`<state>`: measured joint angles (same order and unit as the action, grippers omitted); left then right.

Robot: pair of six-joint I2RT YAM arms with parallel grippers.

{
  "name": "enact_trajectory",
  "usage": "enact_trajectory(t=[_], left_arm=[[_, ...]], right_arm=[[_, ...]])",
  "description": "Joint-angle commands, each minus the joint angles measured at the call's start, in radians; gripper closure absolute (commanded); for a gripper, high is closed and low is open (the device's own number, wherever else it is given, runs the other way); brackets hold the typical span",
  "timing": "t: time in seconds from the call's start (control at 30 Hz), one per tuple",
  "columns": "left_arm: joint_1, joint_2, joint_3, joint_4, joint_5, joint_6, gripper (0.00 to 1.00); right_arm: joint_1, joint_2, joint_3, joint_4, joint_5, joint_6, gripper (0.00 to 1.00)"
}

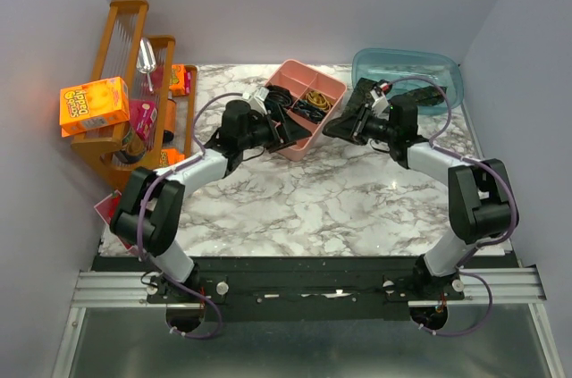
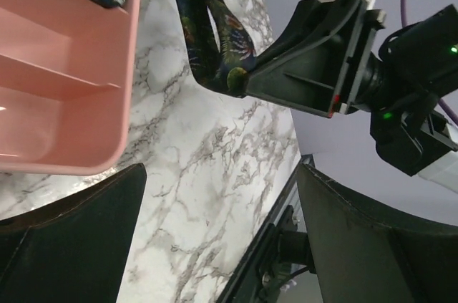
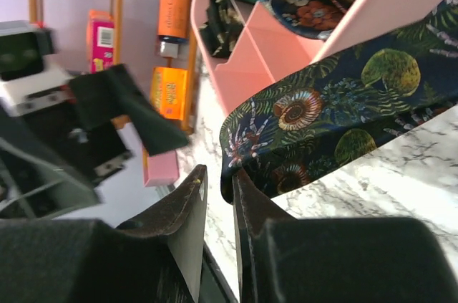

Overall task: Roll the ties
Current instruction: Pick up the tie from the bin, then place the tie at the center of the board.

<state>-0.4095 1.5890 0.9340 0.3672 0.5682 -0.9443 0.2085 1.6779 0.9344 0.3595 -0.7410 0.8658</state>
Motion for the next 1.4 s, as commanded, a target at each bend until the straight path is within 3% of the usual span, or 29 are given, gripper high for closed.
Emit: enact_trajectory(t=[0.0, 0.2, 0.5, 0.87, 1.03, 1.37], left_arm=[[-0.04, 0.077, 0.011, 0.131, -0.025, -0.155, 0.07], [-0.066, 0.146, -0.012, 0.291, -0.048, -0.315, 0.08], [-0.12, 0.206, -0.001, 0.318, -0.086, -0.401, 0.12], [-0.141, 0.27, -0.015, 0.44, -0.09, -0.51, 0.19], [-0.141, 0.305, -0.043, 0.558, -0.1, -0.571, 0.31], [-0.138, 0.308, -0.092, 0.653, -0.14, -0.619, 0.34]], right_arm=[[0.008, -0.05, -0.063, 0.133, -0.037, 0.09, 0.71], [0.02, -0.069, -0.144, 0.254, -0.043, 0.148, 0.69], [0.046, -0.087, -0.213, 0.381, -0.02, 0.202, 0.69], [0.061, -0.099, -0.223, 0.377, -0.012, 0.174, 0.68], [0.068, -0.11, -0.23, 0.361, -0.011, 0.151, 0.67], [0.084, -0.136, -0.279, 0.407, 0.0, 0.125, 0.62]])
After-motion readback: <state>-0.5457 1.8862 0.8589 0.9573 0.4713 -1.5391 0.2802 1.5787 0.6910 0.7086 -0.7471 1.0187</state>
